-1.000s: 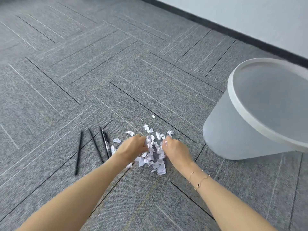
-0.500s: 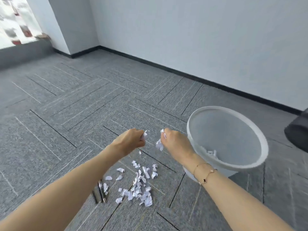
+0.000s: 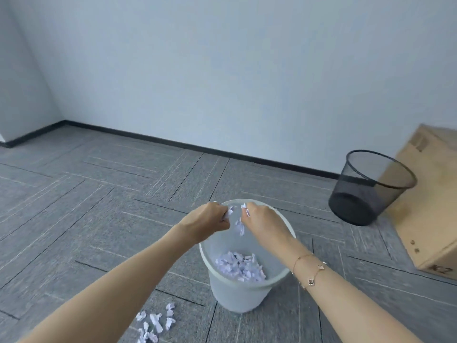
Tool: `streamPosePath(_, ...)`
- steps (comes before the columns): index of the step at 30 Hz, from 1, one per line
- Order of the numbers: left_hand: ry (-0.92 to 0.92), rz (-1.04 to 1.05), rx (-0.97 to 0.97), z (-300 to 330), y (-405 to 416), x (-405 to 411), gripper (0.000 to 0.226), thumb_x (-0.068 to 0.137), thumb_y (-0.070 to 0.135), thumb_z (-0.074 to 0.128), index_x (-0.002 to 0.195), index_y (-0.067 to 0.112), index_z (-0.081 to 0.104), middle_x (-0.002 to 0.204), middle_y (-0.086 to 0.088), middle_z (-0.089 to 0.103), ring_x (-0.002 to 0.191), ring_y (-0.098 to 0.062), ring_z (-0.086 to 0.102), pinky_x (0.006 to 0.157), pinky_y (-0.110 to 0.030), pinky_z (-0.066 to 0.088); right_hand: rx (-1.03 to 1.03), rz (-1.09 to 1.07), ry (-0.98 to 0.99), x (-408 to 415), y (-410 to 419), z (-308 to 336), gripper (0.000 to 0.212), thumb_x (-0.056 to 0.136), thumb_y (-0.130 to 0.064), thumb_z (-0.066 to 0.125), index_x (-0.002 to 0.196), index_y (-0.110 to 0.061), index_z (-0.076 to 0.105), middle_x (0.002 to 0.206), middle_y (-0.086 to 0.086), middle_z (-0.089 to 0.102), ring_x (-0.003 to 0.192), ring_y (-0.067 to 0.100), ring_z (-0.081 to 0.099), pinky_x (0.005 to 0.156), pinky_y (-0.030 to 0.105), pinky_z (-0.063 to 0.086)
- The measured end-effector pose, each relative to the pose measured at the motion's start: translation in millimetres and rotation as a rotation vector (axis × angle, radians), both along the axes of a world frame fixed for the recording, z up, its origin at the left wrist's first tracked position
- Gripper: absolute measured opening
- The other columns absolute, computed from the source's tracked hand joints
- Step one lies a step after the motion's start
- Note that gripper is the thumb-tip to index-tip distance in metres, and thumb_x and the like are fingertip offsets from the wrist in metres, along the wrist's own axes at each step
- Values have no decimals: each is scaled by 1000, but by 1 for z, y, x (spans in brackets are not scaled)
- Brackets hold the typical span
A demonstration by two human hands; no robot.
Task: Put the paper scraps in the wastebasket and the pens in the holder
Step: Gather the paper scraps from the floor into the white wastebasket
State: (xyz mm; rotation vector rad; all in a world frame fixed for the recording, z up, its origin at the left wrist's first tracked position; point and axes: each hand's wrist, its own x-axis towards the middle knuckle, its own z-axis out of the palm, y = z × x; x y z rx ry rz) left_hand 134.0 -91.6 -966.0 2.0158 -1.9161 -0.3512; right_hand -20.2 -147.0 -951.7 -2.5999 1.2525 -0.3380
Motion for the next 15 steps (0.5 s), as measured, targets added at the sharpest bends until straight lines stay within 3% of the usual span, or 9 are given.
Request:
streamPosePath(3,13,-34,-5,-11,-23,-19,27,79,11,50,60,11,31,65,-10,32,62,-20,23,53,-33,22,38,-60,-30,-14,-20,-13,26,98,-24,36,82,-7,48,81,26,61,73,40,53,56,34,27)
streamPosePath(5,18,-35,8,-22,-34,-25,34,82,12,49,57,13,26,64,-10,30,62,-20,23,53,-31,19,61,-64,-27,-18,-29,-23,26,98,-24,36,80,-8,46,87,27,62,68,37,46,57,34,27)
streamPosePath(8,30,11,33,-41,-45,-26,43,81,13,49,53,17,17,56,-2,24,59,-20,22,49,-31,16,120,-66,-51,-22,-37,-39,27,98,-25,34,80,-7,43,76,23,57,66,33,46,56,34,29)
streamPosePath(11,38,94,113,-53,-48,-26,43,81,15,50,53,18,17,54,2,19,55,-18,16,46,-29,14,145,-37,-102,-25,-43,-56,29,98,-26,34,75,-9,34,58,4,38,61,27,41,46,35,21)
streamPosePath(13,30,169,161,-58,-49,-29,40,83,19,47,52,16,23,53,1,24,52,-18,20,44,-29,17,174,-22,-128,-25,-45,-67,26,98,-25,37,76,-11,33,61,-2,34,63,24,40,45,29,22)
streamPosePath(15,-14,226,224,-59,-49,-35,34,88,25,41,56,13,43,59,-3,44,57,-23,40,49,-27,31,201,-8,-138,-26,-46,-74,19,96,-26,42,87,-9,41,80,4,46,77,26,46,58,32,37)
